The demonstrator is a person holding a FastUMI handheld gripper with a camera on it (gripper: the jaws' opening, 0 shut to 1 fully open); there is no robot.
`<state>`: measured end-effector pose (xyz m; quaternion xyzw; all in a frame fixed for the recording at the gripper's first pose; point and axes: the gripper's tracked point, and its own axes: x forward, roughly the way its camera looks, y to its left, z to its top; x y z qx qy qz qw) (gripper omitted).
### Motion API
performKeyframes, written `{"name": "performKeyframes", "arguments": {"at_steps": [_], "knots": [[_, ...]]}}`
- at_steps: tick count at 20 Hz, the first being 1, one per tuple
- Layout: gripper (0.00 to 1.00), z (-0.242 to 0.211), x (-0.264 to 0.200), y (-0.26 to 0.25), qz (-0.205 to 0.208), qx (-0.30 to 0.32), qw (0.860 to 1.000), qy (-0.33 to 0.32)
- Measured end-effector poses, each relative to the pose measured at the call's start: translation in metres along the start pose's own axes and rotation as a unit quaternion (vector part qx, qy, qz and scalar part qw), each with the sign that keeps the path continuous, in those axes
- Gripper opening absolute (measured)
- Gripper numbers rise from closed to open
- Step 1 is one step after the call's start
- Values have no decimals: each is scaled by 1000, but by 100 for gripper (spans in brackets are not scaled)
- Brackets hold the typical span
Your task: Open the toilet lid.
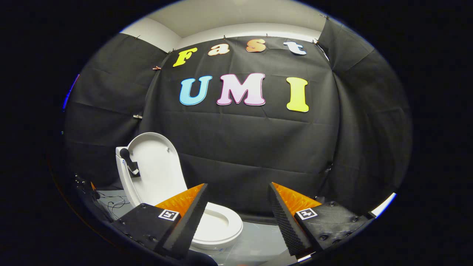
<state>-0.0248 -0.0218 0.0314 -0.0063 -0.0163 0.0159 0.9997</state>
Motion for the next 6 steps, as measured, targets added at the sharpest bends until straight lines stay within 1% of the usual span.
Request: {"name": "performKeyframes", "arguments": {"at_steps": [6], "knots": [[99,1,0,-1,0,1,1000,-2]]}}
